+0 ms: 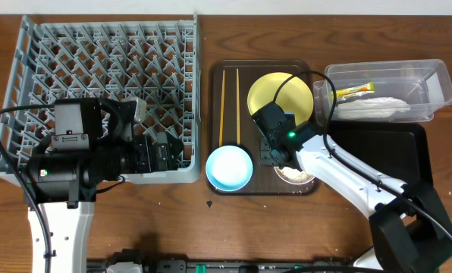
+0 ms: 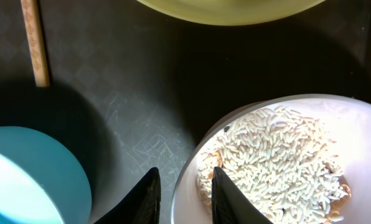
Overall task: Sort waste into correct bins and load items into the dishwasher
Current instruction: 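Grasp the white bowl of rice with the right gripper, then carry the rice bowl over the black tray with the right gripper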
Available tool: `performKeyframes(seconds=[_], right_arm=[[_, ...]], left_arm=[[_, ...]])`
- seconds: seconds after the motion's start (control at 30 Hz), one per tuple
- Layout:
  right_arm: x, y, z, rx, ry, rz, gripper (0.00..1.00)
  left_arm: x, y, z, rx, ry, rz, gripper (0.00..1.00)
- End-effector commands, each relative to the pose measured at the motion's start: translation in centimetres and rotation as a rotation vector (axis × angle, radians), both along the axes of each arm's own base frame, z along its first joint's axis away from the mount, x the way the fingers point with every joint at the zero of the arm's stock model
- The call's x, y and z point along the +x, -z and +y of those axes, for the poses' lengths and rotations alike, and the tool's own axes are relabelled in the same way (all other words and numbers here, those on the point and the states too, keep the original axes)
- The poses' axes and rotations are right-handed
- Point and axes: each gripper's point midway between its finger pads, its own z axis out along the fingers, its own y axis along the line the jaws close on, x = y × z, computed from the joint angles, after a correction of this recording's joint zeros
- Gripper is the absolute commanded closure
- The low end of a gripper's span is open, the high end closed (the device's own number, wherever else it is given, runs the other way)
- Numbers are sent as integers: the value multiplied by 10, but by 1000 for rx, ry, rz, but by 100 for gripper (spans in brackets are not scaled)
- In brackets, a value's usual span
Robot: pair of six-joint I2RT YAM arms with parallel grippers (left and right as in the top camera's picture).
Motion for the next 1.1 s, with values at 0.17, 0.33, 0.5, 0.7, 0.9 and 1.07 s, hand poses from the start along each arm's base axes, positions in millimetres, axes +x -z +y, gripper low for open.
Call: performKeyframes(seconds=[0.17, 0.33, 0.5, 0.7, 0.9, 1.07], right_arm=[[-2, 31, -5, -45, 26, 73, 78], [3, 30, -12, -33, 54, 75, 99], [4, 29, -23, -31, 81, 94, 99], [7, 2, -12, 189, 15, 131, 99], [14, -75, 3, 641, -191, 59, 99], [33, -108, -42, 729, -102, -50, 99]], left_arm=[[0, -5, -3, -6, 28, -18, 0], [0, -5, -3, -6, 28, -18, 0], [0, -5, -3, -6, 28, -18, 1], [0, -5, -3, -5, 27, -18, 1], [0, -5, -3, -5, 27, -18, 1], [0, -5, -3, -6, 28, -18, 1]])
